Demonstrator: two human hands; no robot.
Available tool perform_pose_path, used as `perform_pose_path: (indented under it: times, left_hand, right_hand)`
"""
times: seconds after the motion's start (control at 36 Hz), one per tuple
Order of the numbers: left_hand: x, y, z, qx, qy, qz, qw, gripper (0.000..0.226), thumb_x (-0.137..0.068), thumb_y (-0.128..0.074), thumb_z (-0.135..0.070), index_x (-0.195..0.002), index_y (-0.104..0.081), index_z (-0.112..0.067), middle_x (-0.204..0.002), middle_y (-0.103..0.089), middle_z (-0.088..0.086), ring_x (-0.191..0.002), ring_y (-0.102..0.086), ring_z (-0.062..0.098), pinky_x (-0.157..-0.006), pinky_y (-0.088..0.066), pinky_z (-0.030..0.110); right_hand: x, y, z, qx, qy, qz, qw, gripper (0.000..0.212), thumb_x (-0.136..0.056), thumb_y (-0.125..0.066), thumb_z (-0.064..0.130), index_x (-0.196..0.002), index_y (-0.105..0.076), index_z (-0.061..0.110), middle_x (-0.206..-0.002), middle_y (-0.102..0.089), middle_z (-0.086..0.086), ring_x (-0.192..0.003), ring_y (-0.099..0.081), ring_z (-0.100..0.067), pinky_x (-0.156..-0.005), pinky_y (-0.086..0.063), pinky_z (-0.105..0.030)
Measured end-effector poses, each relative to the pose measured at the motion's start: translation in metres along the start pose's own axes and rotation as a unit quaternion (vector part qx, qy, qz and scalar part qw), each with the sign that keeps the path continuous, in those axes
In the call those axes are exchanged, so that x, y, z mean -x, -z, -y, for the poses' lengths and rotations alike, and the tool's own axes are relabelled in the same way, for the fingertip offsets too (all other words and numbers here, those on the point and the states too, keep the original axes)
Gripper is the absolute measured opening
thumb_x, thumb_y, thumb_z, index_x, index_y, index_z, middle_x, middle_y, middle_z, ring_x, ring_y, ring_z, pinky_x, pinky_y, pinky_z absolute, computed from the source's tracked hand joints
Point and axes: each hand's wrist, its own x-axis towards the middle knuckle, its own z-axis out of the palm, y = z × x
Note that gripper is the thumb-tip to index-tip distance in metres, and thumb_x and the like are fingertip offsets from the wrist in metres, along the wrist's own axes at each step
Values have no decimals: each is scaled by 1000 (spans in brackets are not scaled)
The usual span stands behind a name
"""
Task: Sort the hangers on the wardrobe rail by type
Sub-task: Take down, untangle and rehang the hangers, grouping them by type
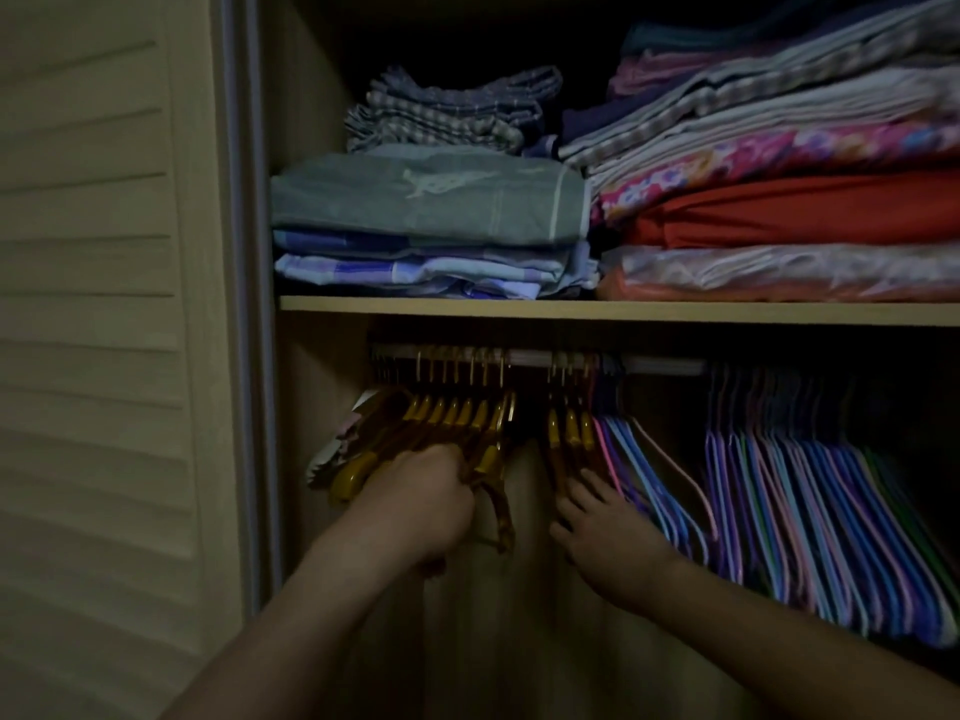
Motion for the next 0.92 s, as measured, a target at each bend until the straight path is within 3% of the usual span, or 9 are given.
perform_pose_path:
  times: [0.08, 0.19, 0.33, 0.42, 0.56, 0.67, 0.78, 0.86, 0.92]
  left_hand:
    - [-15, -13, -8, 10, -17, -54, 998, 16, -98, -49, -27, -111, -58, -30, -87, -49, -12, -78, -54, 10, -67, -44, 26]
    - [-26, -33, -16, 10, -26, -101, 995, 22, -100, -46, -26, -121, -54, -25, -104, -55, -3, -100, -58, 23, -77, -40, 31]
    - [-45, -49, -19, 50, -60, -143, 987, 19, -103, -46, -24, -120, -54, -24, -96, -54, -10, -81, -52, 6, -69, -40, 21]
    - [-63, -52, -25, 59, -64, -162, 983, 21, -103, -46, -21, -123, -53, -22, -97, -53, -10, -92, -59, 13, -76, -44, 26]
    - [-94, -61, -31, 57, -26, -141, 988, 30, -101, -48, -20, -131, -52, -18, -111, -63, 1, -102, -63, 22, -81, -51, 33]
    - [-98, -71, -27, 67, -13, -94, 993, 38, -100, -49, -18, -137, -46, -20, -103, -55, -2, -91, -55, 16, -76, -43, 30]
    - [-91, -85, -17, 77, -4, -71, 994, 49, -98, -52, -20, -145, -37, -21, -120, -59, 5, -109, -61, 25, -89, -50, 35]
    - [-90, -89, -10, 44, 2, -53, 998, 50, -99, -49, -20, -147, -34, -18, -131, -53, 12, -120, -56, 30, -98, -47, 40]
    - [-89, -88, -8, 1, -2, -25, 1000, 46, -100, -46, -23, -145, -39, -17, -136, -50, 14, -125, -52, 32, -102, -45, 40]
  right_hand:
    - [1, 4, -3, -20, -6, -5, 1000, 51, -93, -59, 32, -141, -48, 17, -145, -45, -19, -139, -33, -41, -119, -8, -57]
    - [2, 7, -7, -30, -20, -12, 999, 47, -82, -70, 37, -124, -64, 17, -124, -61, -18, -123, -51, -41, -114, -25, -58]
    - [5, 16, -10, -53, -33, -55, 996, 46, -63, -84, 41, -102, -74, 20, -97, -69, -12, -102, -63, -36, -102, -43, -55]
    - [5, 18, -12, -55, -36, -69, 995, 44, -58, -85, 41, -95, -75, 20, -91, -68, -11, -96, -64, -35, -99, -48, -55]
    - [7, 30, -14, -76, -48, -59, 994, 39, -79, -63, 53, -97, -71, 21, -95, -66, -9, -102, -60, -33, -106, -41, -55]
    - [13, 39, -19, -126, -83, -90, 984, 43, -88, -45, 57, -104, -66, 23, -106, -63, -4, -112, -54, -28, -112, -33, -49]
    - [27, 58, -33, -237, -185, -122, 946, 41, -97, -40, 55, -123, -57, 28, -126, -53, 4, -123, -43, -17, -110, -35, -36]
    - [37, 61, -52, -359, -293, -118, 879, 43, -100, -47, 44, -140, -46, 27, -141, -43, 6, -131, -36, -12, -109, -36, -30]
    - [40, 58, -62, -438, -360, -103, 817, 47, -100, -52, 36, -144, -42, 25, -143, -44, 3, -129, -41, -14, -102, -36, -27]
